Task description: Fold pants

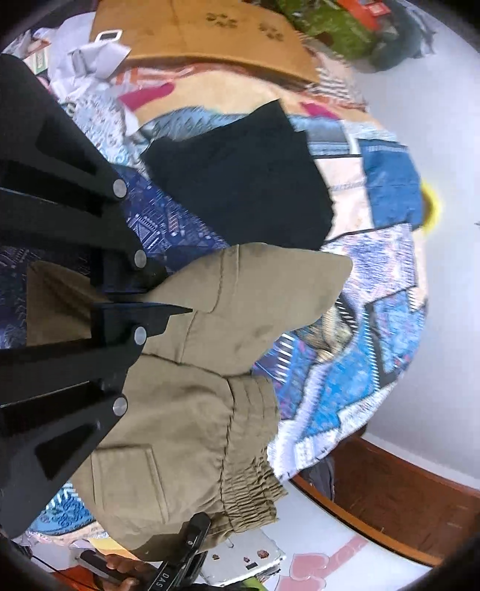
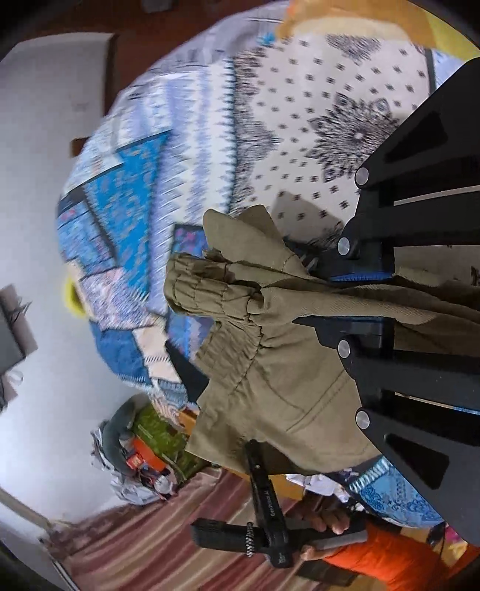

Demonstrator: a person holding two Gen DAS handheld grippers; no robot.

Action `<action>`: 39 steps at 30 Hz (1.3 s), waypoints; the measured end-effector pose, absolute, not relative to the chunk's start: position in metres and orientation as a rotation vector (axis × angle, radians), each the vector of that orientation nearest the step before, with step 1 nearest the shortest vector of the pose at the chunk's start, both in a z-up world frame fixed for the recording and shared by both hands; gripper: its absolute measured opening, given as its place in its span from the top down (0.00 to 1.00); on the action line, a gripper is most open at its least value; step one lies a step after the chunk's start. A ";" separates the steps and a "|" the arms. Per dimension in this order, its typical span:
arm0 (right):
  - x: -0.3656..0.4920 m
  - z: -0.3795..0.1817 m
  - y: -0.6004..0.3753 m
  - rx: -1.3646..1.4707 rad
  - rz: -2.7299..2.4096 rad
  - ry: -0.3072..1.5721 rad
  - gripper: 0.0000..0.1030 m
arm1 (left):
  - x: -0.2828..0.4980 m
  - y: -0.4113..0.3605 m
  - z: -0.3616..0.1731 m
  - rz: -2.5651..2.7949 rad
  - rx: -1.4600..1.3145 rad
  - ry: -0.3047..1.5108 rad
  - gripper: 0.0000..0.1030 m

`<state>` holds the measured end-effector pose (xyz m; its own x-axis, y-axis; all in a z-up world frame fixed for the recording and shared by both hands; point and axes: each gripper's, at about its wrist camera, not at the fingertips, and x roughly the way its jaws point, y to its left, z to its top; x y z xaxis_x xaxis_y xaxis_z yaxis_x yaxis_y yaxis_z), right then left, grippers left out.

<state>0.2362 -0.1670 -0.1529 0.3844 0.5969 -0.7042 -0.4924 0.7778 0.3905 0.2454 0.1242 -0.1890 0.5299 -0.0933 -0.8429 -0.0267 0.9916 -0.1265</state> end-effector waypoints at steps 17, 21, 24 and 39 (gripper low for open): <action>0.282 -0.067 -0.078 0.047 0.806 0.724 0.90 | 0.243 0.195 -0.098 0.120 -0.095 0.772 0.97; 0.300 -0.064 -0.044 0.010 0.844 0.700 0.90 | 0.252 0.223 -0.097 0.178 -0.107 0.758 0.97; 0.312 -0.066 -0.018 -0.011 0.866 0.699 0.90 | 0.261 0.250 -0.101 0.222 -0.143 0.754 0.97; 0.385 -0.137 0.079 -0.046 0.873 0.852 0.90 | 0.328 0.334 -0.202 0.333 -0.237 0.925 0.97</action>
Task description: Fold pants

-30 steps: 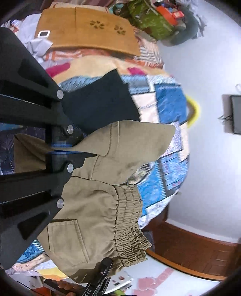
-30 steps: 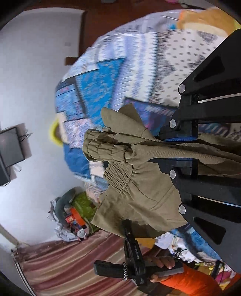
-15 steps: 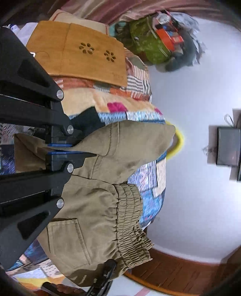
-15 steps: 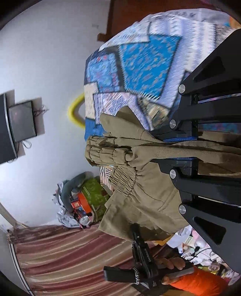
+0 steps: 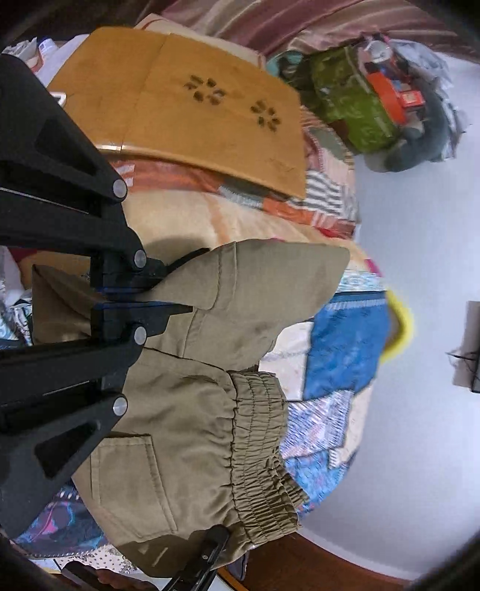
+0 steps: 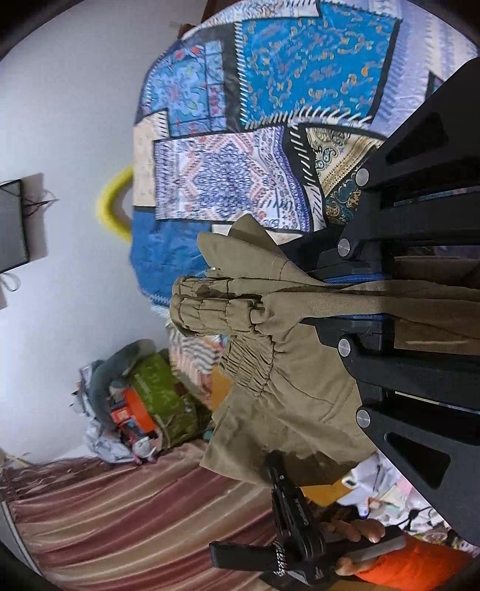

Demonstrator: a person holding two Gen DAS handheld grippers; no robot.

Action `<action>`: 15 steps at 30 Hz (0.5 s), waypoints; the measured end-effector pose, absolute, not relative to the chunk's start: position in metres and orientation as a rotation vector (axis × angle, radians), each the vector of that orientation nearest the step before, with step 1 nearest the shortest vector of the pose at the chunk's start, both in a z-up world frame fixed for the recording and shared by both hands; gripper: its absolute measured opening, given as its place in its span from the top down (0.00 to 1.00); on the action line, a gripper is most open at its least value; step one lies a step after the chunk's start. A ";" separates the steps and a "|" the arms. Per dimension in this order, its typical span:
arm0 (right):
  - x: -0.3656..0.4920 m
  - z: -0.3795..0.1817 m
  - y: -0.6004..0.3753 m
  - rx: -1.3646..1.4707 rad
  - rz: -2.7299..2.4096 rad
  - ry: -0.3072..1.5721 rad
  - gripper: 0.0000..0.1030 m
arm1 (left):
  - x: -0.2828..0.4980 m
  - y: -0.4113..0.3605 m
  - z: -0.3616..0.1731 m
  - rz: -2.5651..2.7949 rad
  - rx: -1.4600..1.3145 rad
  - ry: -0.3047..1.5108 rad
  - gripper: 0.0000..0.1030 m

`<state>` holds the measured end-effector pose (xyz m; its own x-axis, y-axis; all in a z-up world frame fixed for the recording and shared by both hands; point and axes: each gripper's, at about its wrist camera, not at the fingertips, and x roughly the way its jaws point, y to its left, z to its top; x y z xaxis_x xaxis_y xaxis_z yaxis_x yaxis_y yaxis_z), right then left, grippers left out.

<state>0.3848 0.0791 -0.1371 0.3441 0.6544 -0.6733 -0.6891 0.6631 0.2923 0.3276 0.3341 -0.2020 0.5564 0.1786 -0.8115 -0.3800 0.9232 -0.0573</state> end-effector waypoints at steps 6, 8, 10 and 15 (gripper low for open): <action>0.405 -0.178 0.087 -0.067 0.827 0.979 0.89 | 0.350 0.343 -0.261 0.321 -0.276 1.036 0.97; 0.407 -0.192 0.090 -0.095 0.806 1.027 0.89 | 0.356 0.345 -0.282 0.328 -0.286 1.083 0.97; 0.407 -0.204 0.092 -0.134 0.785 1.058 0.89 | 0.357 0.345 -0.299 0.350 -0.276 1.116 0.95; 0.406 -0.211 0.088 -0.146 0.757 1.083 0.84 | 0.352 0.345 -0.320 0.414 -0.203 1.122 0.65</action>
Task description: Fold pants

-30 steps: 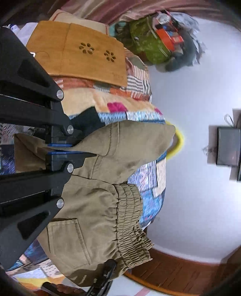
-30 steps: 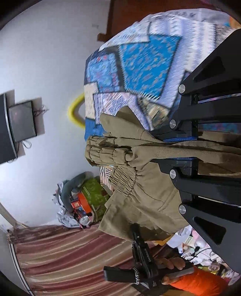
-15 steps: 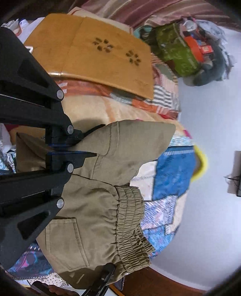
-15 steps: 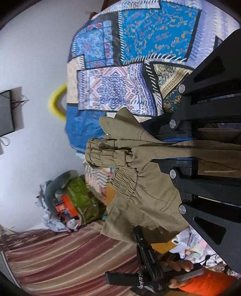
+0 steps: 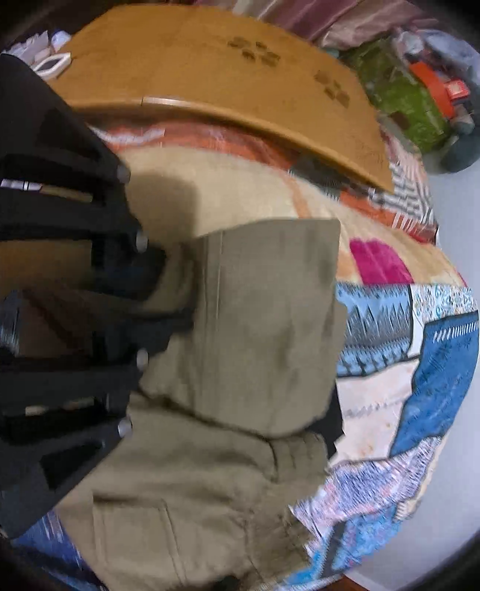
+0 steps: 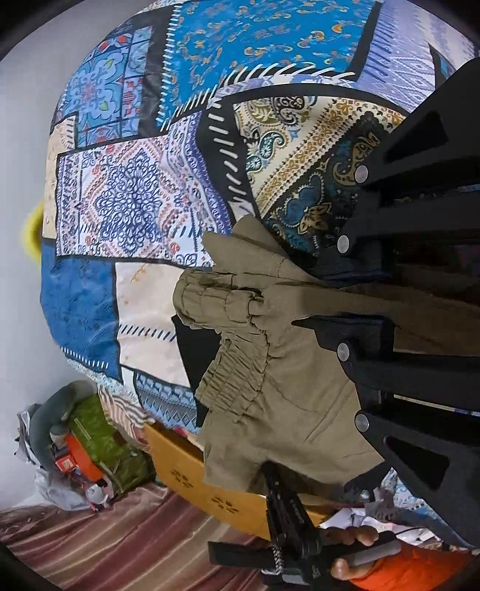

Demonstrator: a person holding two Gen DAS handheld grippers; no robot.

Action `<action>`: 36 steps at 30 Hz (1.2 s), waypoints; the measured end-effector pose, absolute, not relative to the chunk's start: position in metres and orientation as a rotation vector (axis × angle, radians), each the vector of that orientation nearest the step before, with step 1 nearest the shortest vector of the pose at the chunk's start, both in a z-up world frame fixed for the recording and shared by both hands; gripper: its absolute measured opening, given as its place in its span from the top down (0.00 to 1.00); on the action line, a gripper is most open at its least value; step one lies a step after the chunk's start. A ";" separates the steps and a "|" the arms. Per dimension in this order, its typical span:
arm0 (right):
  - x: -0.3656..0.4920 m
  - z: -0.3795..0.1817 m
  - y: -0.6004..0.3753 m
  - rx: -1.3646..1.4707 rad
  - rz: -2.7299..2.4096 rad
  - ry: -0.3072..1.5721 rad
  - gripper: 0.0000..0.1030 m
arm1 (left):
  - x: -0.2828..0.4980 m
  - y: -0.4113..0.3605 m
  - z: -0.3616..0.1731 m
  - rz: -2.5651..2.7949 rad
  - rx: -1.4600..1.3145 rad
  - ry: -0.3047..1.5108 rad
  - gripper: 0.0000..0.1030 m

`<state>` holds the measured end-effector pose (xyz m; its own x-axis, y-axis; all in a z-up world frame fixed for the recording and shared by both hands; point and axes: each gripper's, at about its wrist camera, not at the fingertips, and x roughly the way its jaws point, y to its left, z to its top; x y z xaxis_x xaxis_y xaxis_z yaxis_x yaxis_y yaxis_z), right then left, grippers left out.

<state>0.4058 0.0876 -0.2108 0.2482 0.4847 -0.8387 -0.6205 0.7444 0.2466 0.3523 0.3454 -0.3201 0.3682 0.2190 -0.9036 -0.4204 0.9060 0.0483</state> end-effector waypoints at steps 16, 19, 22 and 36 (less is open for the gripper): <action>0.340 -0.121 0.059 -0.146 0.775 0.851 0.48 | 0.277 0.318 -0.206 0.434 -0.139 0.933 0.52; 0.317 -0.087 0.048 -0.108 0.800 0.770 0.48 | 0.250 0.298 -0.157 0.405 -0.110 0.835 0.52; 0.291 -0.053 0.037 -0.078 0.823 0.682 0.47 | 0.220 0.275 -0.110 0.364 -0.098 0.731 0.52; 0.135 0.057 -0.024 -0.003 0.895 0.262 0.47 | 0.060 0.164 0.019 0.255 -0.004 0.336 0.52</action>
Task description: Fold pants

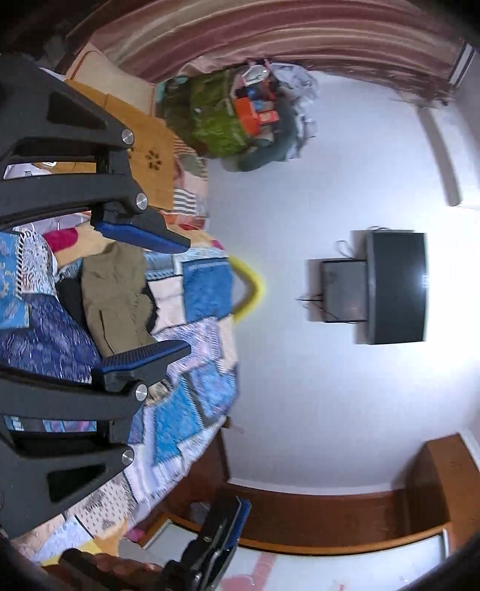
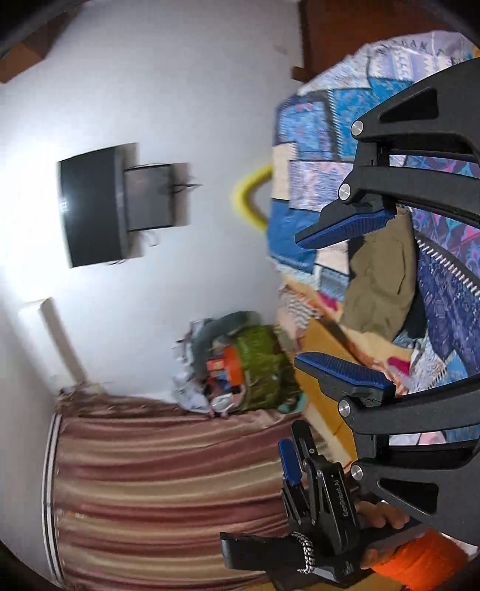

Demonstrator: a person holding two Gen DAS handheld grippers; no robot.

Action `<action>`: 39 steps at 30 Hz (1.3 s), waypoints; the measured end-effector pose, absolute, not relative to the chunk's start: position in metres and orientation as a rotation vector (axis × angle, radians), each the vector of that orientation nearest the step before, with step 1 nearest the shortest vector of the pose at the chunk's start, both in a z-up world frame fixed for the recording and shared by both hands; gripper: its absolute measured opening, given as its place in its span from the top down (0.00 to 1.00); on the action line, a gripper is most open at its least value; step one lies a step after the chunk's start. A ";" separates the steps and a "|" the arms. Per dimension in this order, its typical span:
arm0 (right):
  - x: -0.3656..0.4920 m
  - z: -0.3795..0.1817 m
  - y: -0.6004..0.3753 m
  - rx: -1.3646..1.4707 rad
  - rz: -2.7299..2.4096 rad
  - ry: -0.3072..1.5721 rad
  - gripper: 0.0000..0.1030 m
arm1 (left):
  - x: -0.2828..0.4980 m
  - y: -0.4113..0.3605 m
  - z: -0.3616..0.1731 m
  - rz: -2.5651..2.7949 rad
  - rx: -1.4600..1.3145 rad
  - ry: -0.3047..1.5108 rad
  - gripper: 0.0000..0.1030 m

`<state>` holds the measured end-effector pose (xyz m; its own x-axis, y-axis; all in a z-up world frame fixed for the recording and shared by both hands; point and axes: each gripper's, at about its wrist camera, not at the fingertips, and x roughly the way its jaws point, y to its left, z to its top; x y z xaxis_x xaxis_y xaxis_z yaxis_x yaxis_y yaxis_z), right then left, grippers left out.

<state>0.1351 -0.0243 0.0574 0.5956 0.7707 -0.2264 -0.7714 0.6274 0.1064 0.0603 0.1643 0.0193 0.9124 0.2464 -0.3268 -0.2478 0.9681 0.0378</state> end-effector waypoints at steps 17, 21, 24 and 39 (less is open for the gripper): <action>0.069 0.063 -0.043 0.015 0.763 0.126 0.00 | -0.020 0.143 0.030 0.282 -0.019 0.184 0.00; 0.063 0.062 -0.043 0.014 0.759 0.135 0.00 | -0.023 0.142 0.028 0.285 -0.023 0.177 0.00; 0.061 0.060 -0.043 0.014 0.760 0.139 0.00 | -0.023 0.140 0.026 0.276 -0.024 0.180 0.00; 0.060 0.054 -0.047 0.019 0.750 0.162 0.00 | -0.023 0.138 0.021 0.264 -0.019 0.185 0.00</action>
